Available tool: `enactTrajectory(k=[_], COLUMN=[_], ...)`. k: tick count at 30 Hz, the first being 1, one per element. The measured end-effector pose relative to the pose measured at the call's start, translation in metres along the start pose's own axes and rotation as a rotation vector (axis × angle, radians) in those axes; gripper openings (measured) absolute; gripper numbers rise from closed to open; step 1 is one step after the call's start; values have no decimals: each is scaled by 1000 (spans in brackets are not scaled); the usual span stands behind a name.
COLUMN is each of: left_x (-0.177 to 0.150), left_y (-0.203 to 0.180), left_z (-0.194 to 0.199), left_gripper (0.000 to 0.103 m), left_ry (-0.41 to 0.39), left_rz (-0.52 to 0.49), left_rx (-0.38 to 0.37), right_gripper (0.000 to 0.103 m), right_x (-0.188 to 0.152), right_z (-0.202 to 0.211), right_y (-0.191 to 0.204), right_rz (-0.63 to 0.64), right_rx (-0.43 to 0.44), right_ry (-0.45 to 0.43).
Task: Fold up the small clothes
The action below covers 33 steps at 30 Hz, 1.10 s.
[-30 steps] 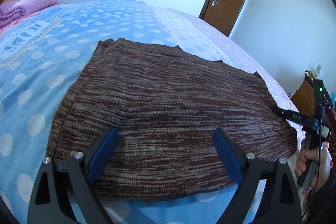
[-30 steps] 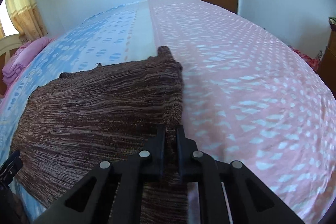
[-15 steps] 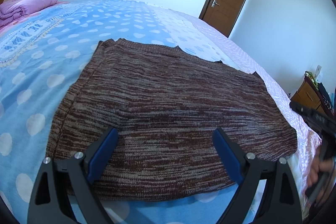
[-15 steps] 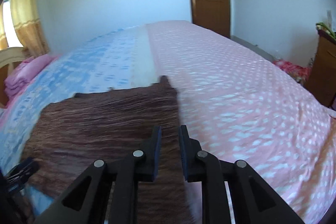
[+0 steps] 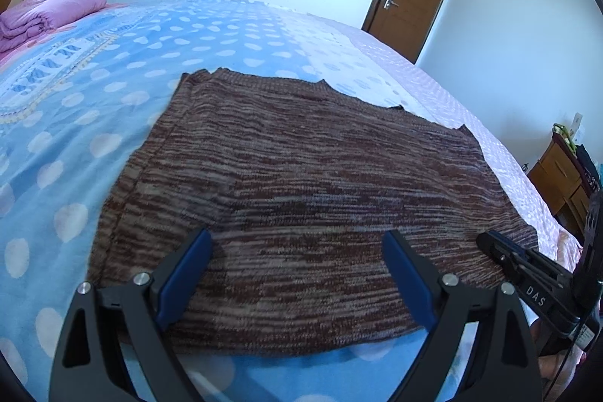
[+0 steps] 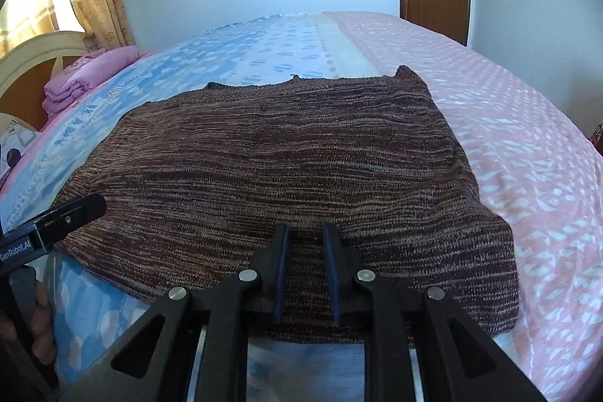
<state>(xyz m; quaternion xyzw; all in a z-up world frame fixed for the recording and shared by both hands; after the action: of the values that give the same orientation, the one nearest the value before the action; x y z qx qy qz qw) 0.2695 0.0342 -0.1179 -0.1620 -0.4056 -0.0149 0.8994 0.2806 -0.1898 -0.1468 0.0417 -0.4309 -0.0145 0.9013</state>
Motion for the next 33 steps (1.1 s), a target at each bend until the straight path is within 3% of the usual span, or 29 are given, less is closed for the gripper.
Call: enactTrajectory(k=[10,14,19,20,22,24,26,33], left_x=[-4,-9,-9,-8,-4,-1,3,-2], left_y=[82,88,75,73,68,67,65,66], left_z=[67,43,31,31,25,25,19,19], left_gripper=[94,94,94,92,75,73,63,64], left_ry=[-98,-19,-34,-32,-13,-20,-22,-38], left_rz=[263,318,293,293,308,320,333,332], left_rx=[177,132,161,139,75,76,64,102], right_gripper=[19,19,20,20,20,20,20,20], right_x=[0,-1,-1,-1,-1,-1,-1,-1], right_z=[1,2,3,2,3,3,3,3], right_y=[-3,-5,-5,-5,-5,-5,-6,-7], right_rz=[-31,-42,-43,-44,-45,-48,-48,-54], right_rx=[32,45,48,48,50,53,55,63], right_ry=[-10,-11,-12,-12,-13,-14,-14,-16])
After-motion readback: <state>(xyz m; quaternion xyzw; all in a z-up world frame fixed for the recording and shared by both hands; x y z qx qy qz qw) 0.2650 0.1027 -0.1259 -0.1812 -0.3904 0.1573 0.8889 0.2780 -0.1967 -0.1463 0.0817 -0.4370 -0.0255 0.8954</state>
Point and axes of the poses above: each gripper's, at about its wrist camera, not at the fingertips, and z roughly against the way its jaws point, y to its left, x to its top, the point moved 3 cm from there along -z, roughly the way its jaws point, and after that the axes turned 4 degrees about -y, right-handed, at the moved point
